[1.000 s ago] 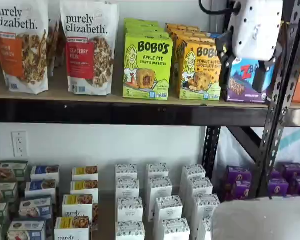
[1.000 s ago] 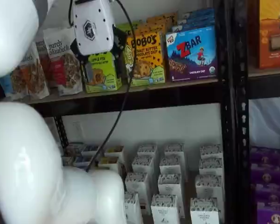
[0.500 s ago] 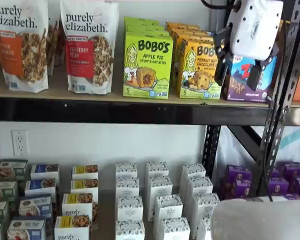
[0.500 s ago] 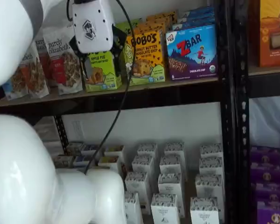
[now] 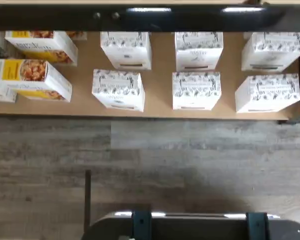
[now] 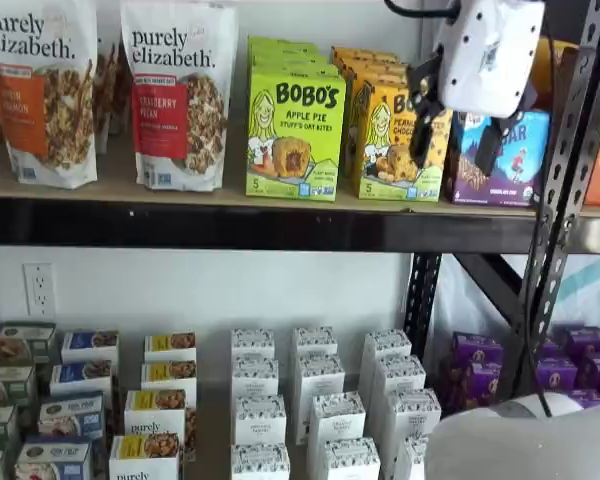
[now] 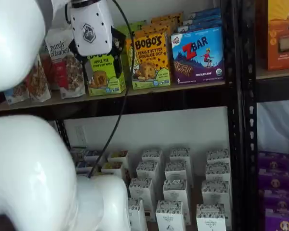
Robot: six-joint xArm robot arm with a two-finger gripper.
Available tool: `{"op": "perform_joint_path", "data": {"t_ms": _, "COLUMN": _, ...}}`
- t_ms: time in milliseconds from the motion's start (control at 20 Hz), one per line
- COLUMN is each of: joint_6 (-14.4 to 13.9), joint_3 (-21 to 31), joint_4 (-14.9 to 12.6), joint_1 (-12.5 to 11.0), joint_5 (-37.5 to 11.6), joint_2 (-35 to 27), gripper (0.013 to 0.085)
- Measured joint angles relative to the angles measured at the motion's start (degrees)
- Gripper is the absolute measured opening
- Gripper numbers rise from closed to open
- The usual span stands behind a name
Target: Pick the green box on the top shelf, the fourth from the left
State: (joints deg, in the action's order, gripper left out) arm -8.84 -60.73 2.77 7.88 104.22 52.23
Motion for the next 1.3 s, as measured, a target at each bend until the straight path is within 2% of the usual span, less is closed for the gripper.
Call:
{"op": "perform_joint_path", "data": {"t_ms": 700, "joint_6": -7.1, "joint_3": 0.3, "joint_4": -1.5, "joint_1": 7.9, "joint_5": -9.2, "joint_2": -2.6, "gripper": 0.085}}
{"op": "perform_joint_path", "data": {"t_ms": 1300, "joint_6": -15.1, "joint_3": -4.7, "joint_4": -7.9, "joint_1": 16.8, "joint_5": -13.1, "joint_2": -9.0, "gripper": 0.085}}
